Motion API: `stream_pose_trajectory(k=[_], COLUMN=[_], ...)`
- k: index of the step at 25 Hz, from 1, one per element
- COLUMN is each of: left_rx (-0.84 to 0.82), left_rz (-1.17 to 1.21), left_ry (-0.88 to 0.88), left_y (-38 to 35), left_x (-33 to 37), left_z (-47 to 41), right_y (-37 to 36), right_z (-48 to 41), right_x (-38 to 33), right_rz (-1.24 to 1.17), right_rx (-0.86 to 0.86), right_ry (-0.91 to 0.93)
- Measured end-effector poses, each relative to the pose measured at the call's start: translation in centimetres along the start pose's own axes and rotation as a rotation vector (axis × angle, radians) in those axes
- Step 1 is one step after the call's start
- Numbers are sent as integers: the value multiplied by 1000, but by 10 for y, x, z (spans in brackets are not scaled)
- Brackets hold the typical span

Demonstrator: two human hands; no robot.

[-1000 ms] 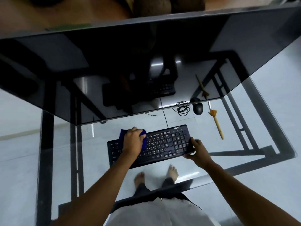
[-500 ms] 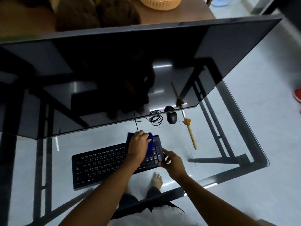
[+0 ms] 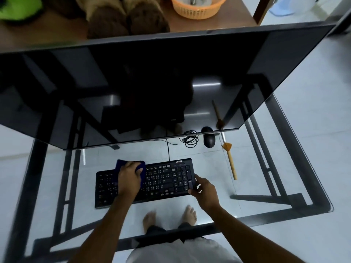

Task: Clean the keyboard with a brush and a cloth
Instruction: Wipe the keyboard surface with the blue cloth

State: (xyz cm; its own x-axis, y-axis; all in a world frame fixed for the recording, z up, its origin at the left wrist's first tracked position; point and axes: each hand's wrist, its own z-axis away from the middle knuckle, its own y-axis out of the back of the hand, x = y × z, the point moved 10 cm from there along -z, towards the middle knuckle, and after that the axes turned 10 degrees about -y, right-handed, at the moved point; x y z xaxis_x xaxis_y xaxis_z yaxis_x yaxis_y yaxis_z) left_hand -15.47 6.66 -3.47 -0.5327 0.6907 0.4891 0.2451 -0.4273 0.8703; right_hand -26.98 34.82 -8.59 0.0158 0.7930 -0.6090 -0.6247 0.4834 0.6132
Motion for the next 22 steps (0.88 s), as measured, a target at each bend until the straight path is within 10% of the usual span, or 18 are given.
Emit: stream_pose_trajectory(k=[7, 13, 22], left_rx=[-291, -821, -854], left_rz=[66, 207, 265], left_ry=[-183, -371, -696], left_y=[-82, -86, -82], left_x=[143, 222, 365], left_z=[-1, 6, -11], right_y=[8, 111, 190], right_z=[-7, 13, 33], right_x=[11, 2, 35], right_rz=[-156, -211, -317], right_rx=[-308, -155, -267], right_ry=[-34, 105, 4])
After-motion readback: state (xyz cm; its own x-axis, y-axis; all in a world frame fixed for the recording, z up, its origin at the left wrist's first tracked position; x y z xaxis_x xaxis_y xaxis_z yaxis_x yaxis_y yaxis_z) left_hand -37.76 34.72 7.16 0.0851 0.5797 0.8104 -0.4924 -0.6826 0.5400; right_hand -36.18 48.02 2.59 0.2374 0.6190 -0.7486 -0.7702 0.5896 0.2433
